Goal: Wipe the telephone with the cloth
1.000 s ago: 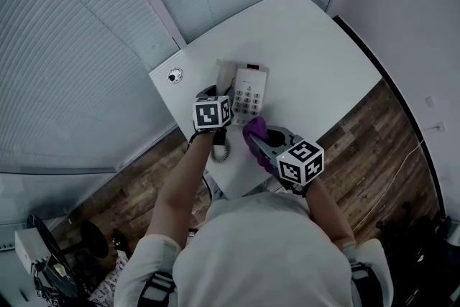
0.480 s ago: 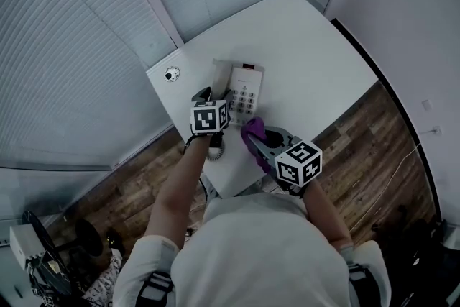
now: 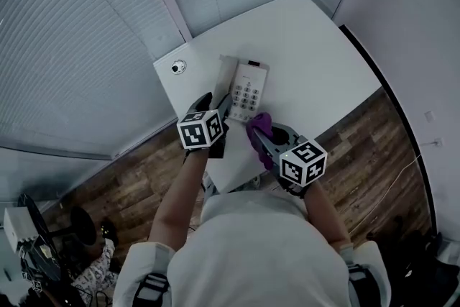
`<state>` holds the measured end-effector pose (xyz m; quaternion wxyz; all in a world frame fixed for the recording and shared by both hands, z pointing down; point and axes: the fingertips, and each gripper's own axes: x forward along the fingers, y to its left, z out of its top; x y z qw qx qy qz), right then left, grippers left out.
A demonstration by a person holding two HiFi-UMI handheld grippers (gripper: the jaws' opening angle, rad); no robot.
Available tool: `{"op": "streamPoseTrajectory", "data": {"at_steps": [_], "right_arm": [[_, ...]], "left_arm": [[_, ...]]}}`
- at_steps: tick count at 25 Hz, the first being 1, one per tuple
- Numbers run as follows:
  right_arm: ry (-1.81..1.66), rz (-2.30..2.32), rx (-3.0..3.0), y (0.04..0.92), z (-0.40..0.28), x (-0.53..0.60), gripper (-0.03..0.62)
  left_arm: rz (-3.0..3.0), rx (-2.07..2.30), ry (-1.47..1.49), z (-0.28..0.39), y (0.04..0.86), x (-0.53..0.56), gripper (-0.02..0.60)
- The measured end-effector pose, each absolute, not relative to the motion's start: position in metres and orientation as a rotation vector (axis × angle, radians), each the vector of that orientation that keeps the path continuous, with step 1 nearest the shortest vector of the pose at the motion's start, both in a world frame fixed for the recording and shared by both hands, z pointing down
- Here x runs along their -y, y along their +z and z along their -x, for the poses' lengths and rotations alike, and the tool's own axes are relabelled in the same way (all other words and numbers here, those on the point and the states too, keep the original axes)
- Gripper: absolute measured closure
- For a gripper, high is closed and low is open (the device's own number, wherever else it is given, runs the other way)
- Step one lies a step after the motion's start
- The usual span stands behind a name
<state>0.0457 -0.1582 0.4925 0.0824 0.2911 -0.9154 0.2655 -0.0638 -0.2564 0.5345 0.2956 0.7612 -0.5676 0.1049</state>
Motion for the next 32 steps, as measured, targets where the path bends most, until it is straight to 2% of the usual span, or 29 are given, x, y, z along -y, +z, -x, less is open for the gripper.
{"op": "streamPoseTrajectory", "data": {"at_steps": [1, 4, 8, 12, 32], "right_arm": [[0.79, -0.872, 2.737, 0.491, -0.045, 0.158, 0.534], [0.756, -0.874, 2.744, 0.488, -0.042, 0.155, 0.534], [0.706, -0.885, 2.743, 0.485, -0.037, 0.15, 0.534], [0.677, -0.893, 2.747, 0.48, -0.032, 0.145, 0.534], [0.603, -1.087, 2.711, 0.456, 0.008, 0.065, 0.534]], "left_arm": [[-2.015, 1.511, 0.253, 0.065, 0.531, 0.251, 0.324], [-1.97, 1.524, 0.197, 0.07, 0.526, 0.235, 0.427], [-1.973, 1.515, 0.141, 0.07, 0.517, 0.216, 0.519], [-2.029, 1.488, 0.135, 0.067, 0.508, 0.195, 0.555], [-2.1, 1.298, 0.309, 0.084, 0.508, 0.069, 0.56]]}}
